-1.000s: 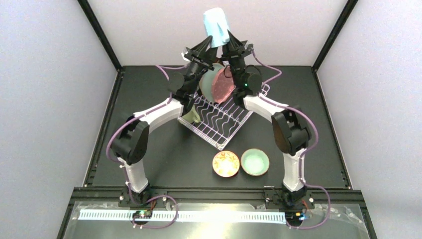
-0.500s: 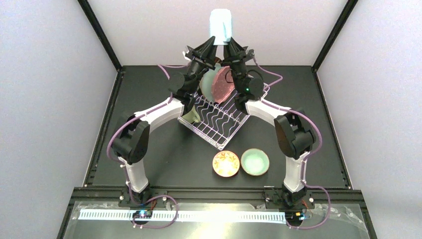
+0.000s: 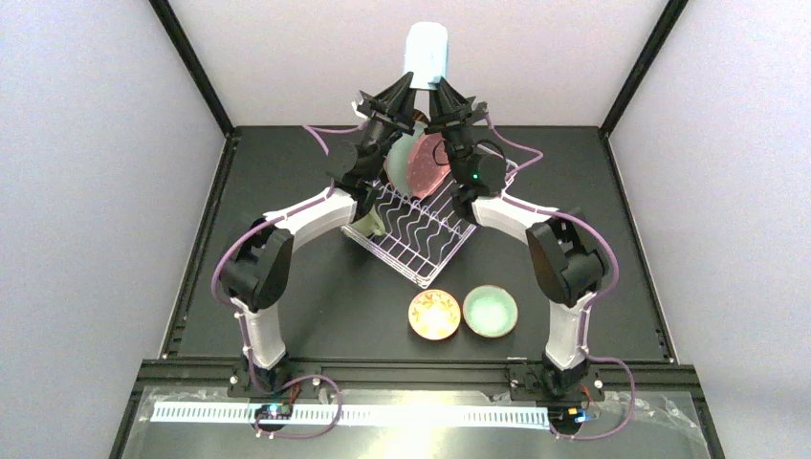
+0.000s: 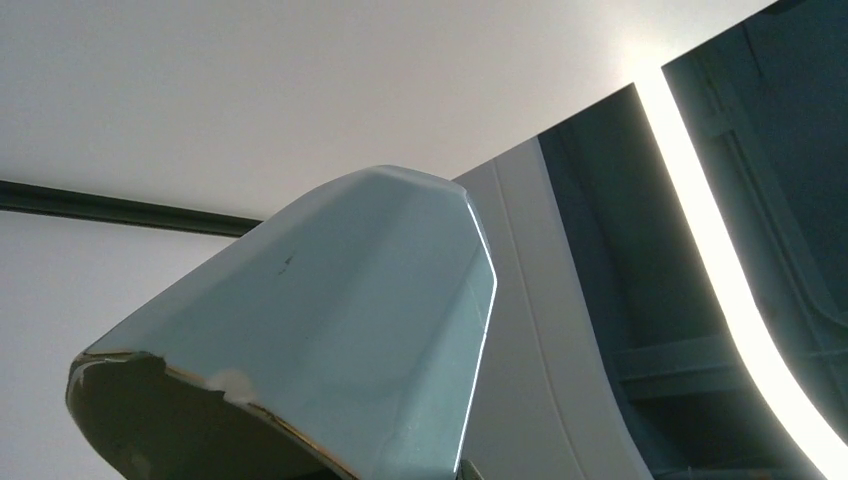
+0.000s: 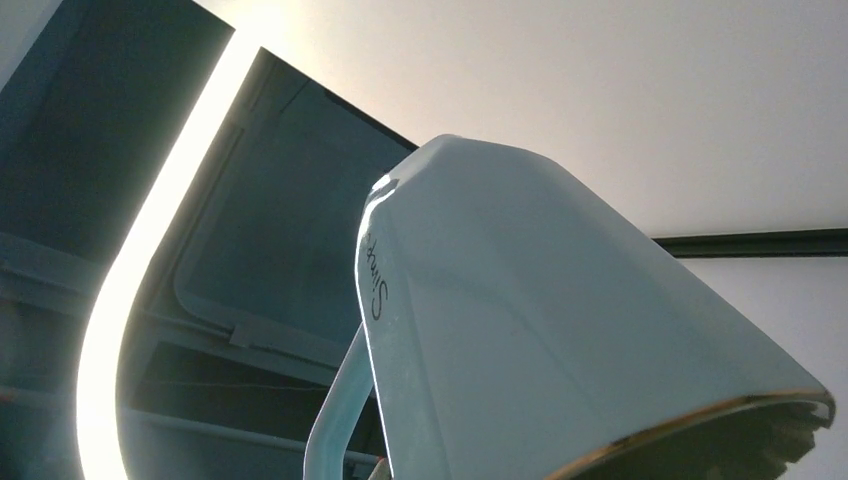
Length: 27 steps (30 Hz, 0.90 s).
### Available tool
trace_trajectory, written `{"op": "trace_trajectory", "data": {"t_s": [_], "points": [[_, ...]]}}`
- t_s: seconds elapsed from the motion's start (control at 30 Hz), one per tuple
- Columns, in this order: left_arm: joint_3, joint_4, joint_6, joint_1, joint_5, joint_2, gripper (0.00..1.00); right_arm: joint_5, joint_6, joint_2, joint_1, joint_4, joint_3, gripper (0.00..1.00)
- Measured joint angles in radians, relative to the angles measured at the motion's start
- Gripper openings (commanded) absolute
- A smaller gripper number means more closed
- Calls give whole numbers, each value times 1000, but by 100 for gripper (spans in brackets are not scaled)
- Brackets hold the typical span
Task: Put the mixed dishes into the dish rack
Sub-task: Pass from the right arm to the left
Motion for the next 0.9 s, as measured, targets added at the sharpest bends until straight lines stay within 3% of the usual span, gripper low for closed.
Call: {"op": "trace_trajectory", "data": {"t_s": [0.2,0.63,0.9], "points": [[0,0,0,0,3,0,1,-2,0,-29,5,0,-47,13],[-2,-2,2,20,-6,0,1,-76,-5,-69,23,2,-135,31],[-14,-21,16,68,-56,0,1,-121,-14,-106,31,7,-148,34]]}}
